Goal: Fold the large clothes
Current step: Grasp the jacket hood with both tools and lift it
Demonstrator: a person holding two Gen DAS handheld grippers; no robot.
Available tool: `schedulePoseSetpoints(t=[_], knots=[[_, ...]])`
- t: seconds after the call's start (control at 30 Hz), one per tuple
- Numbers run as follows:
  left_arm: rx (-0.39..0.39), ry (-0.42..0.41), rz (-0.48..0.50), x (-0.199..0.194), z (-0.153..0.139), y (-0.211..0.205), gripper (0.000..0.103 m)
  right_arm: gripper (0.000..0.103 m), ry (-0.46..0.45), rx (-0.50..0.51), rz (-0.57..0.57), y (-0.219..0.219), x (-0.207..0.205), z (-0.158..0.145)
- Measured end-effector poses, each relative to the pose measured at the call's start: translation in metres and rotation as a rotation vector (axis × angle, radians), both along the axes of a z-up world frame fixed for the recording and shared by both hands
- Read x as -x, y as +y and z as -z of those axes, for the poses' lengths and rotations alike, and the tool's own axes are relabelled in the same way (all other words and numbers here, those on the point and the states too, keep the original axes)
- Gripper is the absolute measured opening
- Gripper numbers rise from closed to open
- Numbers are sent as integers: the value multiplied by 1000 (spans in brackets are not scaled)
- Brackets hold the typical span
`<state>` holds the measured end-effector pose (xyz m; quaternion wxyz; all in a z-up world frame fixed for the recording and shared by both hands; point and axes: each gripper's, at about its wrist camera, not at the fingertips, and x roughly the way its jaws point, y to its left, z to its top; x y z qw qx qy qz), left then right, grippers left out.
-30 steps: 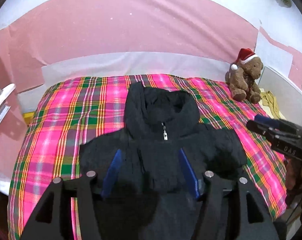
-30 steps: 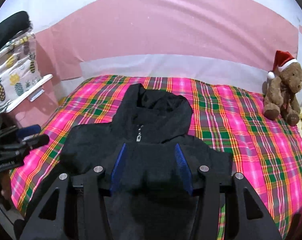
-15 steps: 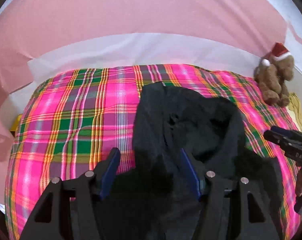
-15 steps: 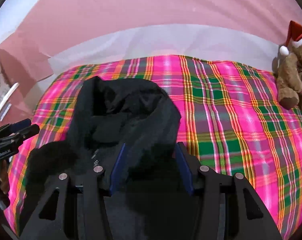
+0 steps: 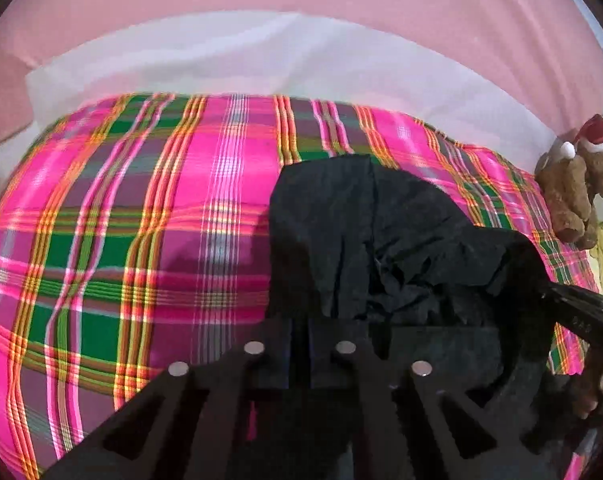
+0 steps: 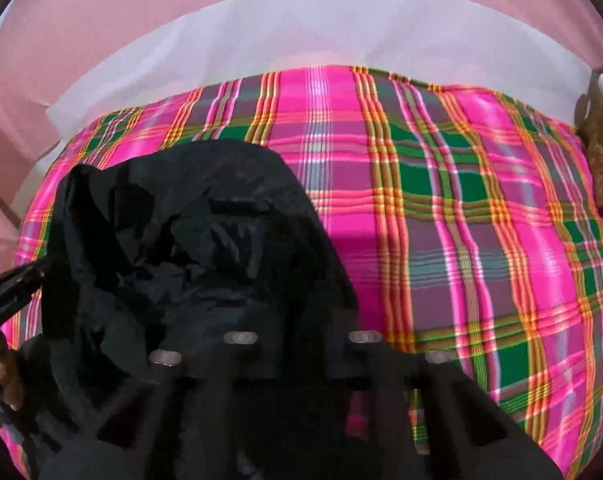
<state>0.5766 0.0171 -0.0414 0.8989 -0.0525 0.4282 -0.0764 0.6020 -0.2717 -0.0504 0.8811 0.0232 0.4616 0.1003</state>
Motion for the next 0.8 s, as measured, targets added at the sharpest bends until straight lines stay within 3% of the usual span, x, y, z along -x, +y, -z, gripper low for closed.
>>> schedulePoseSetpoints(t=[0.2,0.47,0.63,0.8], knots=[[66,-138,0,52,-40,13,1,7,-134,-70,-22,-12,49,-37],[173,-256,30,150,-92,28,0,7,-288,-164,-78,-21,163,-95],[210,-281,28,214,-90,46,0,7,-307,-203,-91,-27,227,-93],[209,-236,14,259,-64,56,0,7,-256,-217,-98,-32,268,-66]])
